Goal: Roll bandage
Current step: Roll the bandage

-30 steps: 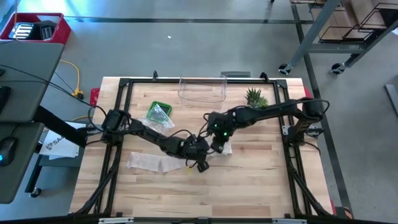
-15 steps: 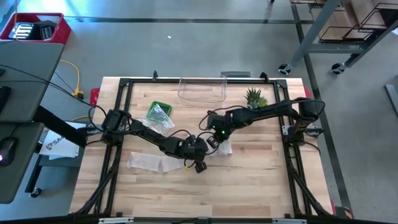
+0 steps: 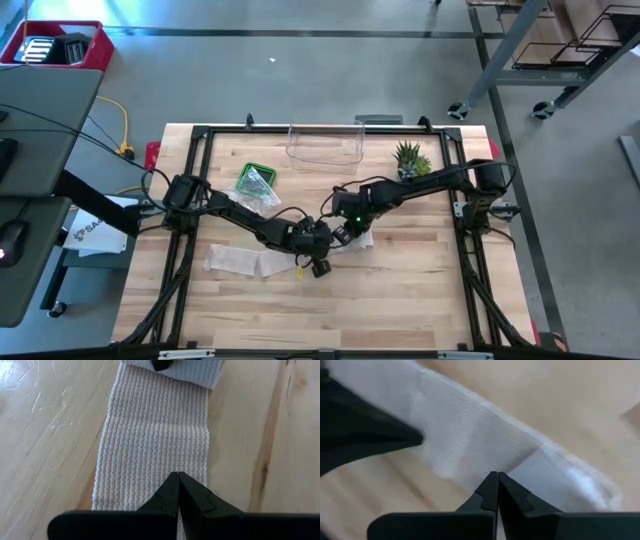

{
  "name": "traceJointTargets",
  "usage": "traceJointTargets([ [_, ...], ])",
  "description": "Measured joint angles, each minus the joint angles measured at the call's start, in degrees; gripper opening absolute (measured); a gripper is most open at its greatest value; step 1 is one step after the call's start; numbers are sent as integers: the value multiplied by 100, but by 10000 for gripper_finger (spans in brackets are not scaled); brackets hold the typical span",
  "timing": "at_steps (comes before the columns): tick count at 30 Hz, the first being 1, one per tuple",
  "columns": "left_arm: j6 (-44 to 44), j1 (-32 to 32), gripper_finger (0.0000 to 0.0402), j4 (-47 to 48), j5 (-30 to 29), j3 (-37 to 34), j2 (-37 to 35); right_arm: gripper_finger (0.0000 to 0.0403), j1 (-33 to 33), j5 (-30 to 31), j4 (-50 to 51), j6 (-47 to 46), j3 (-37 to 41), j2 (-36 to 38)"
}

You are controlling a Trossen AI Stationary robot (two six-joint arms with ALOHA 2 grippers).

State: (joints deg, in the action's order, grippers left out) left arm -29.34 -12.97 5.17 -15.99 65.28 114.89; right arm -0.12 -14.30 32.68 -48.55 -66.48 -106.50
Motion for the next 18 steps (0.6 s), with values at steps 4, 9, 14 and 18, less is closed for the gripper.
traceJointTargets([
  [4, 7, -11, 0, 61, -48, -9, -4, 0, 116, -257, -358, -173, 0, 47],
  [9, -101, -11, 0, 66, -56, -9, -4, 0, 165, -234, -287, -386, -3, 50],
  [14, -164, -11, 0, 87, -94, -9, -2, 0, 249, 35, -331, -561, -4, 20],
  [18, -155, -11, 0, 85, -100, -9, 0, 0, 227, -127, -310, -582, -11, -76],
])
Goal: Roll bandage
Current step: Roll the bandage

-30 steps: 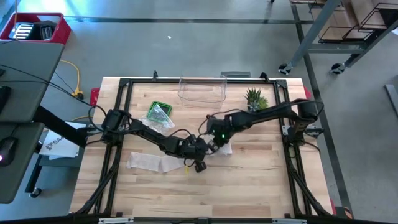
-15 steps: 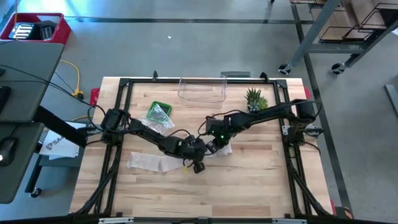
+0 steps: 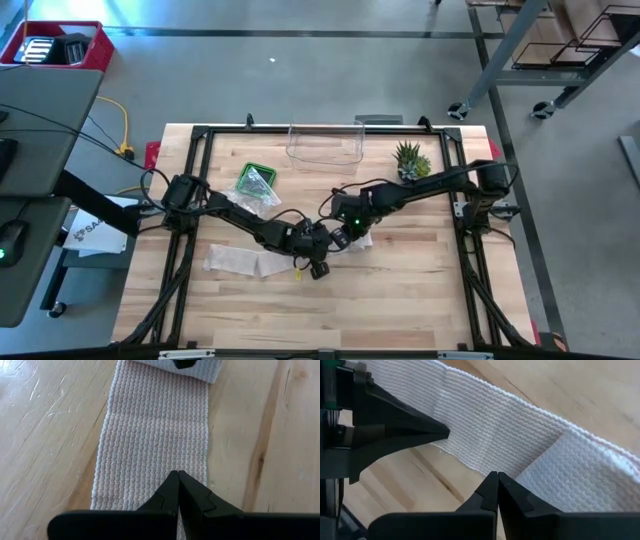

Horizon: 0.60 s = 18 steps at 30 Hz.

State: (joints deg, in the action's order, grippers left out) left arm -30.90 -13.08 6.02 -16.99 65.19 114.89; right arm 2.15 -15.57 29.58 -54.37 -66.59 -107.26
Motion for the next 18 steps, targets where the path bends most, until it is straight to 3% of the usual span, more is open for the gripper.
traceJointTargets([
  [10, 15, -22, 0, -59, 92, 33, 22, 0, -94, 603, -8, 4023, -35, 455],
  [18, -21, -42, 0, -23, 141, 28, 13, 0, 211, 705, -345, 5121, -22, 359],
])
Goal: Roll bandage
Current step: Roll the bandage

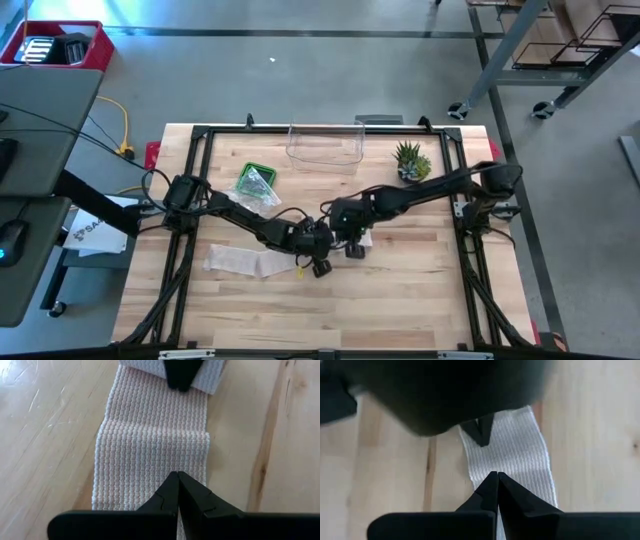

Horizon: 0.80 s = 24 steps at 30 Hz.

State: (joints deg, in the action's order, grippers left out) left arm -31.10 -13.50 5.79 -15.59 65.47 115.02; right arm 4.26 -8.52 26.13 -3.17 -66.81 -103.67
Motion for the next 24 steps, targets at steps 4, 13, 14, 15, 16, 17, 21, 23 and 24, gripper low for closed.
traceJointTargets([
  [4, -36, -7, 0, 8, 4, -2, -2, 0, 56, 75, -141, 52, 2, -220],
  [13, -204, -11, 0, 28, 43, -8, -2, 0, -231, 129, 42, -119, -2, -300],
  [14, -200, -11, 0, 36, 19, -8, -2, 0, -256, 58, 200, -116, 1, -306],
  [15, -190, -13, 0, 42, 14, -8, -2, 0, -275, -38, 362, -116, 21, -322],
  [16, -191, -13, 0, 58, 11, -8, -2, 0, -275, -110, 467, -121, 24, -334],
  [17, -190, -13, 0, 79, 9, -8, -2, 0, -246, -126, 540, -99, 23, -335],
  [21, -283, -13, 0, 131, -18, -8, -5, 0, -113, -94, 622, 307, 15, -322],
  [23, -301, -15, 0, 147, -18, -8, -7, 0, -113, -169, 471, 295, 15, -322],
  [24, -315, -17, 0, 165, -16, -8, -9, 0, -128, -161, 413, 249, 15, -322],
])
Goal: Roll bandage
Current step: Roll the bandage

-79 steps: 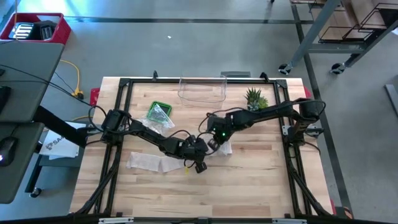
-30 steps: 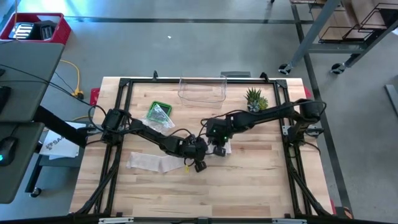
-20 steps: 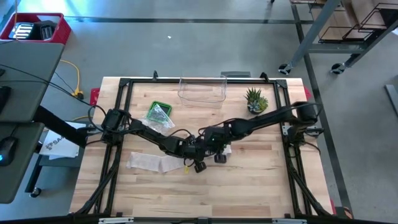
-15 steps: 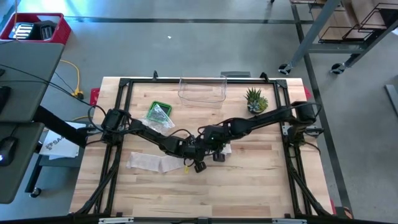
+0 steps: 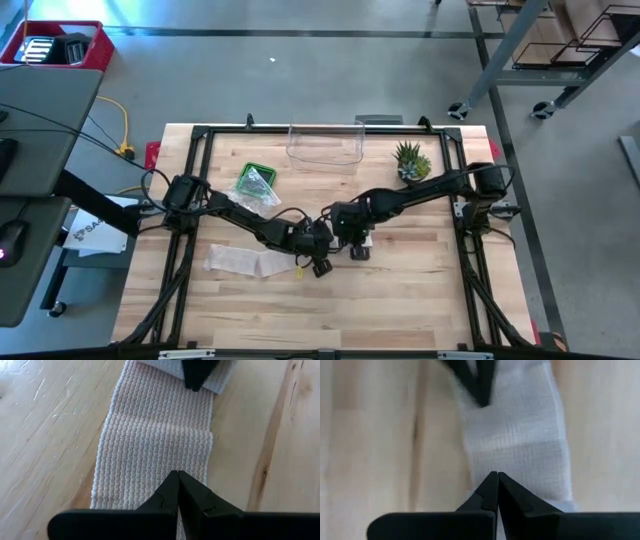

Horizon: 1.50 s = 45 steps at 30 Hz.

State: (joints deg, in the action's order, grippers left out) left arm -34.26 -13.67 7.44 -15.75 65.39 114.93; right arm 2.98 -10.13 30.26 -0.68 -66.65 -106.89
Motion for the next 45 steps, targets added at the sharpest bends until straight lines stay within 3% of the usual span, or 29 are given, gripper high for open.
traceJointTargets([
  [13, -300, -195, 0, 302, -38, 2, -37, 0, -230, 88, 258, 157, 4, 233],
  [20, -217, -168, 0, 276, 22, 0, -35, 0, -262, -20, -496, -187, -2, 516],
  [25, -215, -173, 0, 273, 17, -3, -33, 0, -281, 305, 303, 155, -2, 620],
  [36, -214, -173, 0, 265, 17, -4, -28, 0, -304, 284, 1017, 666, 9, 643],
  [45, -210, -173, 0, 219, 20, -9, -24, 0, 48, -42, -634, -100, 572, 643],
])
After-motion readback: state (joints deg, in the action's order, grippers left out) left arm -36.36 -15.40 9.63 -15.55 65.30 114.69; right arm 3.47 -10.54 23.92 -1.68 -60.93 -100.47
